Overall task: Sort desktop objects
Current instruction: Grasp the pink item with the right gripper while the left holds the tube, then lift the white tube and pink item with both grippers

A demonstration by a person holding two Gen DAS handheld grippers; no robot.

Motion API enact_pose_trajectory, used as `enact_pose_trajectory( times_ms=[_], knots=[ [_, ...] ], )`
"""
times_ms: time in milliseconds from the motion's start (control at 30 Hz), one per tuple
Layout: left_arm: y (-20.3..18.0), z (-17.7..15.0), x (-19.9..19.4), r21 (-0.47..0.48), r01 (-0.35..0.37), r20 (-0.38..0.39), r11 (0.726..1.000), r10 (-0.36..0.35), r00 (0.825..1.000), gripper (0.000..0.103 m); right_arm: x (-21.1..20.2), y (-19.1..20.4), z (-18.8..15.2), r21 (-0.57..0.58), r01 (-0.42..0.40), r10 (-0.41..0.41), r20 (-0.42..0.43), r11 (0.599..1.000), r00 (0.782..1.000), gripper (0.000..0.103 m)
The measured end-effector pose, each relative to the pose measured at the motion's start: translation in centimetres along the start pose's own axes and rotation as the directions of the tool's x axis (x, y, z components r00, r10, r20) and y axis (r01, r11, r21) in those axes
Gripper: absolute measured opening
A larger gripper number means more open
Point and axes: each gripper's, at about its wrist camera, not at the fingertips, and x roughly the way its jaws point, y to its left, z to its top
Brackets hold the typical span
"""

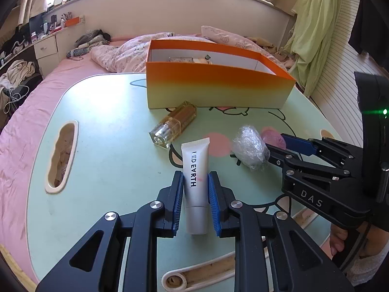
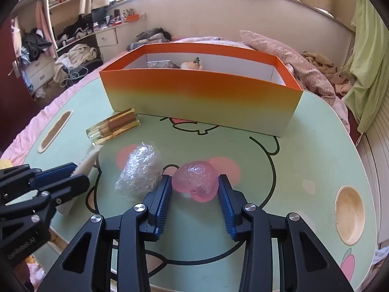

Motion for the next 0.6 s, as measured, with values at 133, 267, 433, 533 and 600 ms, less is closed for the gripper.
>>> enact_pose_trajectory(
  times_ms=[133,267,433,533,600],
  knots=[
    [-0.1,-0.1,-0.1,0.002,-0.001,-0.001,1.0,0.001,1.0,0.022,-0.2,-0.1,-0.2,0.006,-0.004,0.004,0.003,1.0,1.0,0.037],
    [-0.2,-0.1,-0.3,0.005,-0.002,-0.001,1.0,0.002,1.0,0.022,-0.7,-0.1,-0.5,0.013,-0.003,0.002,0.012,1.0,1.0,0.037],
    [-0.8,0.0,-0.8,0.018,0.003,0.005,1.0,-0.003,1.0,0.022,-2.0,-0.1,-0.6,0.019,0.0,0.0,0.038,1.0,0.999,0.037],
    [-1.3,0.3,-1.3,0.032,0.008,0.015,0.999,-0.009,1.0,0.022,-2.8,-0.1,-0.6,0.023,-0.002,0.001,0.052,1.0,0.999,0.037],
    [-1.6,0.6,-1.6,0.041,0.011,0.024,0.999,-0.012,1.0,0.022,-3.3,-0.1,-0.6,0.025,-0.004,0.003,0.063,1.0,0.998,0.037]
  ],
)
